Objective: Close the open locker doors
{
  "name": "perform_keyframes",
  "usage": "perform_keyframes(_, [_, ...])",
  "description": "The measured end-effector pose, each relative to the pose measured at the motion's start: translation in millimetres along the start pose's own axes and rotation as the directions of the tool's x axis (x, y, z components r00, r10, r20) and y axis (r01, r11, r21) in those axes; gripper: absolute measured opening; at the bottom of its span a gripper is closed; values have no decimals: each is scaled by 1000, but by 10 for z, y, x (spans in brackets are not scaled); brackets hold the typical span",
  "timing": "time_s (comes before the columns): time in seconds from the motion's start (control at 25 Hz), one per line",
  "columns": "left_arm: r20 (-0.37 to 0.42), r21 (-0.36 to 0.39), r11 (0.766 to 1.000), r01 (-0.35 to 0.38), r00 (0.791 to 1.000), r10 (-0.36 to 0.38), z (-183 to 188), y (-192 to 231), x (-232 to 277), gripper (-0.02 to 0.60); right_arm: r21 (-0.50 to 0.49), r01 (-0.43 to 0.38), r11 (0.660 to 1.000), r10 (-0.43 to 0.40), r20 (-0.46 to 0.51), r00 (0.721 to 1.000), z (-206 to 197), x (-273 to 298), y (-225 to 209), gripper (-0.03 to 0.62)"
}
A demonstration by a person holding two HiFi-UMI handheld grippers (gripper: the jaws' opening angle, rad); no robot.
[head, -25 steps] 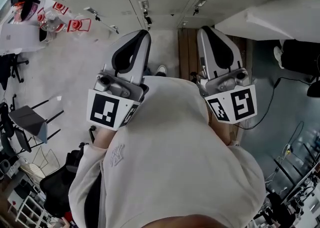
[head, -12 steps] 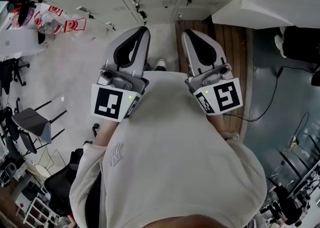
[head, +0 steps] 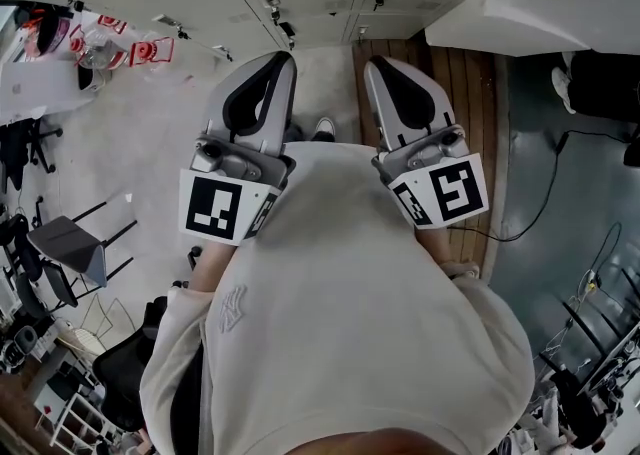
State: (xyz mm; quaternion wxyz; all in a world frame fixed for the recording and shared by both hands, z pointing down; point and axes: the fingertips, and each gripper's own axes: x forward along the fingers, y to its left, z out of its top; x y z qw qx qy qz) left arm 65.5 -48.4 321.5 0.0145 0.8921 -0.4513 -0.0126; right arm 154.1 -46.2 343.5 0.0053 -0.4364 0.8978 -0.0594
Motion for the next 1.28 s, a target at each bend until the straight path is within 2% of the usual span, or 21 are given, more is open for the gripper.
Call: perform_keyframes(1.28, [4, -5, 1000, 20, 1000, -20, 47, -15, 133, 2, -18, -4, 1000, 4, -9, 1000, 62, 15, -72, 11])
